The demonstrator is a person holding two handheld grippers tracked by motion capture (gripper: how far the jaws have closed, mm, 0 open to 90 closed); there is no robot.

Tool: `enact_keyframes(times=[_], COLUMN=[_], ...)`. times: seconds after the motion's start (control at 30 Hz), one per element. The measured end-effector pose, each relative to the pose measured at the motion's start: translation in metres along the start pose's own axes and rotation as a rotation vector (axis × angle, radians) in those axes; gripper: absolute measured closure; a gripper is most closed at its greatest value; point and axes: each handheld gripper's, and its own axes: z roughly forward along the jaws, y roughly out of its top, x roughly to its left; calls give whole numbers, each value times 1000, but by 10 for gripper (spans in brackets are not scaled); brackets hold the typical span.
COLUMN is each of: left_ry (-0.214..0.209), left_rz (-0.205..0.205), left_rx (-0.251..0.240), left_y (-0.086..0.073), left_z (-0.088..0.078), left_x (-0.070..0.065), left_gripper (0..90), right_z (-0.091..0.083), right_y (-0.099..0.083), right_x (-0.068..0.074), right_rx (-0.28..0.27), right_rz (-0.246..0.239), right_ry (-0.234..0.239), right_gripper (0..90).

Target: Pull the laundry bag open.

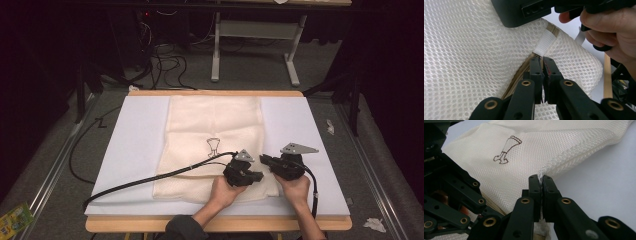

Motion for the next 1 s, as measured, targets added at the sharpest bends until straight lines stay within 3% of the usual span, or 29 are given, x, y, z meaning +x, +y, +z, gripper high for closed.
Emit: enact_keyframes(times=[0.07, 0.3, 0.53, 0.63, 0.77, 0.9, 1.0], left_ry=[10, 21, 59, 58, 44, 70, 101], left_rz=[6, 11, 26, 22, 8, 14, 36], left_rx=[8, 32, 37, 35, 69, 77, 63], left_y=[1, 0, 4, 6, 3, 2, 9], left_z=[-1, -2, -8, -10, -6, -7, -19], left_x=[0, 0, -1, 1, 1, 1, 2], left_gripper=[869, 870, 871, 871, 872, 873, 873], right_z=[-1, -4, -7, -10, -8, -4, -10], right_y=[0, -3, -2, -3, -3, -2, -3], right_x=[-3, -6, -5, -6, -6, -3, -4], right_rx=[-8, -7, -13, -13, -8, 11, 1], right_rz=[7, 5, -1, -11, -17, -32, -37], right_ry=[18, 12, 13, 12, 20, 25, 17], right_gripper=[886, 887, 889, 890, 890, 892, 894])
